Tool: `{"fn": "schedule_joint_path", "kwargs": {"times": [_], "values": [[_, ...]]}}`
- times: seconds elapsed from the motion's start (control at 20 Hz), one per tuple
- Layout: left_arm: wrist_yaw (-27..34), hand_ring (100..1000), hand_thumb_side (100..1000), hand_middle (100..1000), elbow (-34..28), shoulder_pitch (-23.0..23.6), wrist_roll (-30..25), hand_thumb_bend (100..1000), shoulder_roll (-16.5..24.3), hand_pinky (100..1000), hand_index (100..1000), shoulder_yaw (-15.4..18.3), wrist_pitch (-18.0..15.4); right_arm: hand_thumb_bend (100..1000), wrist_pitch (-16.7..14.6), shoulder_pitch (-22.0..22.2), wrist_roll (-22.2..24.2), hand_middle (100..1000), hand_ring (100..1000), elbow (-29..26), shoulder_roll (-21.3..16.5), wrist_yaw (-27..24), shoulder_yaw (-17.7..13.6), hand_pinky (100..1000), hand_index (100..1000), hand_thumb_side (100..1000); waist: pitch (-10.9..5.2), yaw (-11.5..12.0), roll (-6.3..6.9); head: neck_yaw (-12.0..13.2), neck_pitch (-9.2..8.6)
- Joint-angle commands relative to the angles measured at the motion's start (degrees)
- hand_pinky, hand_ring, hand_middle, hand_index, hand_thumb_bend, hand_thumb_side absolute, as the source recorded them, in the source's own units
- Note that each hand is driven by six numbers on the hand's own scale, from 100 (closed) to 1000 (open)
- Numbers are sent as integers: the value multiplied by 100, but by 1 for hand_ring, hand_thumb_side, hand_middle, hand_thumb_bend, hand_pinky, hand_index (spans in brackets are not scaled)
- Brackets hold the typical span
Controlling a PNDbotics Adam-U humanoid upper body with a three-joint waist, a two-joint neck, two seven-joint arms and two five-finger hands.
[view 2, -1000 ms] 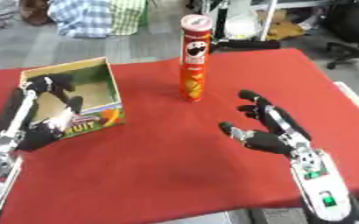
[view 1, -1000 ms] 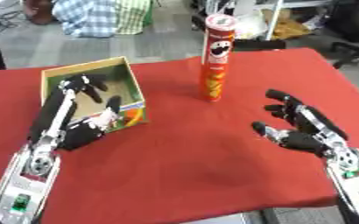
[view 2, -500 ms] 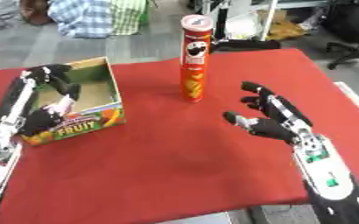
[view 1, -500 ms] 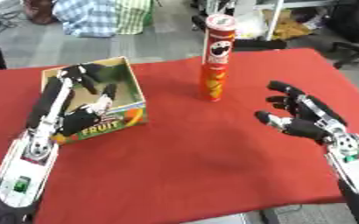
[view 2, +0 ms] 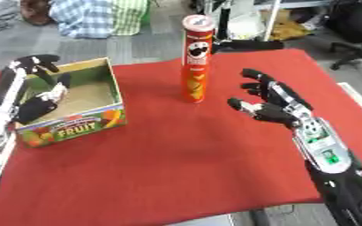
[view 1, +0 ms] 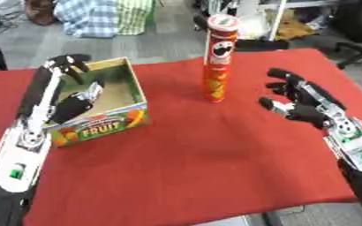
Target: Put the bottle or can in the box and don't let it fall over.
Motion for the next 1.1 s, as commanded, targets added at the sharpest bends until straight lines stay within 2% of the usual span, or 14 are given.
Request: {"fn": "schedule_joint_path", "kwargs": {"times": [0.05,0.4,1.1], "values": [[-150,513,700,586,-10,-186,106,299,105,749,809,106,10,540,-280,-225,101,956,897,254,-225,-200,10,940,967,426,-54,30,79,-58,-59],[-325,514,698,586,72,-313,234,300,140,749,808,246,78,533,-714,-633,350,957,897,848,-242,-384,63,940,968,440,-11,149,107,-182,-97],[-411,539,706,611,533,-641,267,297,206,755,826,400,112,525,-1155,-1174,456,956,897,1815,-224,-203,29,939,971,445,85,345,95,-341,-185]]}}
